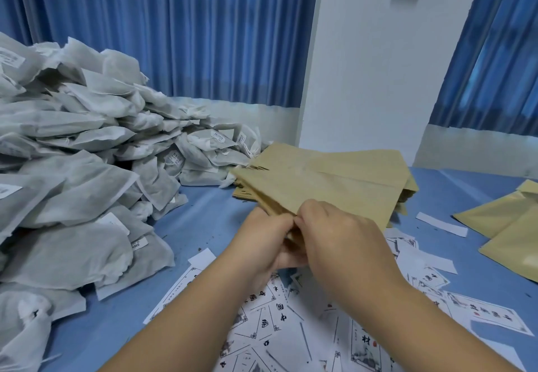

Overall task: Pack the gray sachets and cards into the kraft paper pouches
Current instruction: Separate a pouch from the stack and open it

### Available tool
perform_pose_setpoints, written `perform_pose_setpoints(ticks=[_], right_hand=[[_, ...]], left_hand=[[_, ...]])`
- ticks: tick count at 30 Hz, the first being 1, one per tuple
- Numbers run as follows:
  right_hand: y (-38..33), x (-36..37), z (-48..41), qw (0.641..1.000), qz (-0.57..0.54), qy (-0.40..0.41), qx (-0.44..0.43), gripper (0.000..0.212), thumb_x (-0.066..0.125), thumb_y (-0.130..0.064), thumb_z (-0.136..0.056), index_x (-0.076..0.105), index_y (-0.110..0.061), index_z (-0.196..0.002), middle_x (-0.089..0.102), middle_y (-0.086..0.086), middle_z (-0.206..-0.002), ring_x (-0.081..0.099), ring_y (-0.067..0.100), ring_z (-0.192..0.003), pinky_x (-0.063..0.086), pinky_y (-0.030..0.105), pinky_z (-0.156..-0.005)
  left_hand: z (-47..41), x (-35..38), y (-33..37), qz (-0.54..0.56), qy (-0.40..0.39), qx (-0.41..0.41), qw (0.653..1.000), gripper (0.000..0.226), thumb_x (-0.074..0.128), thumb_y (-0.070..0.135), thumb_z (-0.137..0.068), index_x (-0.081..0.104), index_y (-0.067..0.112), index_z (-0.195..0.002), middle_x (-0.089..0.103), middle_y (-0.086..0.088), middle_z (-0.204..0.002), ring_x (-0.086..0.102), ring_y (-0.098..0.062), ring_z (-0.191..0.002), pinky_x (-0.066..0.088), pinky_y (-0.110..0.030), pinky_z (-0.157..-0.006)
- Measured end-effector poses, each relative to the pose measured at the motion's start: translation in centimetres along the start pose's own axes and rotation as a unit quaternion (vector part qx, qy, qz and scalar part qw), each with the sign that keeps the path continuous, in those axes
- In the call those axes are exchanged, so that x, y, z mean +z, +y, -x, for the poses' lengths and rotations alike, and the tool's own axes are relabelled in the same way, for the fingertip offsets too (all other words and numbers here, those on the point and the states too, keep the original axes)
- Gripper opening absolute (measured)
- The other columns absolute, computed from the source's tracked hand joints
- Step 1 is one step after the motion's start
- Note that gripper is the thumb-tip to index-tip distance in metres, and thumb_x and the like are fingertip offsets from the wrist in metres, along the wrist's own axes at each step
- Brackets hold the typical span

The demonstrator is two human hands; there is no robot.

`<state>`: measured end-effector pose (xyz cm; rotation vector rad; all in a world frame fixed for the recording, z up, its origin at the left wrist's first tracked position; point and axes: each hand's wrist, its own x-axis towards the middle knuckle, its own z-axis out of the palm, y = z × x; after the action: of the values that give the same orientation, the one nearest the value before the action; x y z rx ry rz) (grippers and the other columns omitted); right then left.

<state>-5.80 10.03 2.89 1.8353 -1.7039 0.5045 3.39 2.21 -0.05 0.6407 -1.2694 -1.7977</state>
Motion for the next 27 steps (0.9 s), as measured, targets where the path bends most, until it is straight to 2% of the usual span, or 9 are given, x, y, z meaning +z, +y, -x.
perform_pose_setpoints(ticks=[3,6,8,10,14,17,19,22,27], right_hand=[[-0.9,0.3,0.2,1.000,-0.005,-0.012,0.007,0.041,0.085,-0.007,-0.045,0.050,-0.018,-0.065,0.049,-0.003,-0.056,0.042,0.019,-0.039,0.019,0.023,-0.038],[-1.4,0.0,0.2,0.998,-0.004,-0.037,0.053,0.036,0.076,-0.010,-0.056,0.052,-0.020,-0.081,0.047,-0.003,-0.069,0.049,0.021,-0.054,0.008,0.023,-0.040],[-1.3,0.0,0.0,0.997,0.018,-0.047,0.063,0.037,0.062,-0.013,-0.073,0.041,-0.025,-0.100,0.034,-0.006,-0.071,0.037,0.021,-0.058,0.007,0.028,-0.043],[-1.1,0.2,-0.1,0.994,0.034,-0.087,0.061,0.043,0.052,-0.013,-0.078,0.033,-0.028,-0.113,0.025,-0.006,-0.067,0.027,0.019,-0.053,0.008,0.030,-0.044],[-2.4,-1.3,-1.2,0.992,0.060,-0.094,0.054,0.066,0.072,-0.015,-0.059,0.055,-0.022,-0.123,0.030,-0.005,-0.064,0.027,0.022,-0.043,-0.001,0.025,-0.044],[-2.7,-0.9,-1.6,0.993,0.030,-0.101,0.046,0.060,0.047,-0.017,-0.084,0.027,-0.027,-0.139,0.023,-0.005,-0.070,0.019,0.016,-0.049,0.010,0.029,-0.044],[-2.6,-1.5,-3.0,0.995,0.029,-0.074,0.057,0.049,0.044,-0.019,-0.086,0.032,-0.029,-0.132,0.023,-0.006,-0.067,0.019,0.013,-0.050,0.011,0.029,-0.044],[-2.5,-3.3,-5.3,0.995,0.031,-0.060,0.076,0.034,0.044,-0.014,-0.083,0.046,-0.028,-0.114,0.028,-0.008,-0.066,0.030,0.019,-0.057,0.013,0.027,-0.045],[-3.3,-4.6,-7.4,0.993,0.004,-0.089,0.073,0.011,0.044,-0.014,-0.081,0.041,-0.023,-0.078,0.033,-0.004,-0.067,0.036,0.021,-0.059,0.017,0.027,-0.045]], left_hand=[[-0.2,-0.3,-0.1,-0.050,0.021,-0.010,0.998,0.037,0.036,-0.014,-0.081,0.063,0.012,-0.075,0.058,0.001,-0.051,0.053,-0.009,-0.040,0.047,-0.022,-0.043],[-0.3,-0.5,-0.1,-0.068,0.036,-0.017,0.997,0.033,0.039,-0.007,-0.081,0.066,0.013,-0.083,0.064,-0.003,-0.058,0.058,-0.012,-0.045,0.050,-0.026,-0.048],[-0.1,-0.6,0.0,-0.072,0.037,-0.017,0.997,0.032,0.043,-0.003,-0.082,0.069,0.014,-0.089,0.070,-0.008,-0.070,0.065,-0.017,-0.055,0.054,-0.032,-0.055],[0.0,-0.4,0.3,-0.060,0.046,-0.018,0.997,0.028,0.045,0.000,-0.084,0.069,0.014,-0.090,0.072,-0.010,-0.074,0.067,-0.019,-0.058,0.055,-0.033,-0.056],[-0.1,-0.6,0.8,0.003,0.118,-0.012,0.993,0.020,0.050,0.002,-0.085,0.064,0.012,-0.075,0.062,-0.005,-0.053,0.058,-0.015,-0.041,0.048,-0.024,-0.043],[-0.8,-1.8,0.9,-0.009,0.186,-0.001,0.983,0.014,0.049,0.005,-0.081,0.062,0.011,-0.082,0.058,-0.003,-0.052,0.055,-0.021,-0.049,0.044,-0.022,-0.044],[-1.2,-2.9,1.0,0.015,0.225,-0.014,0.974,0.020,0.047,0.001,-0.079,0.062,0.009,-0.088,0.061,-0.004,-0.056,0.057,-0.025,-0.057,0.046,-0.025,-0.045],[-1.4,-4.5,1.6,0.111,0.220,-0.063,0.967,0.025,0.048,-0.006,-0.083,0.060,0.009,-0.099,0.069,-0.015,-0.079,0.065,-0.030,-0.072,0.052,-0.032,-0.051],[-1.5,-5.3,2.1,0.183,0.191,-0.077,0.961,0.015,0.056,0.007,-0.089,0.058,0.010,-0.104,0.072,-0.012,-0.073,0.068,-0.024,-0.062,0.055,-0.032,-0.052]])
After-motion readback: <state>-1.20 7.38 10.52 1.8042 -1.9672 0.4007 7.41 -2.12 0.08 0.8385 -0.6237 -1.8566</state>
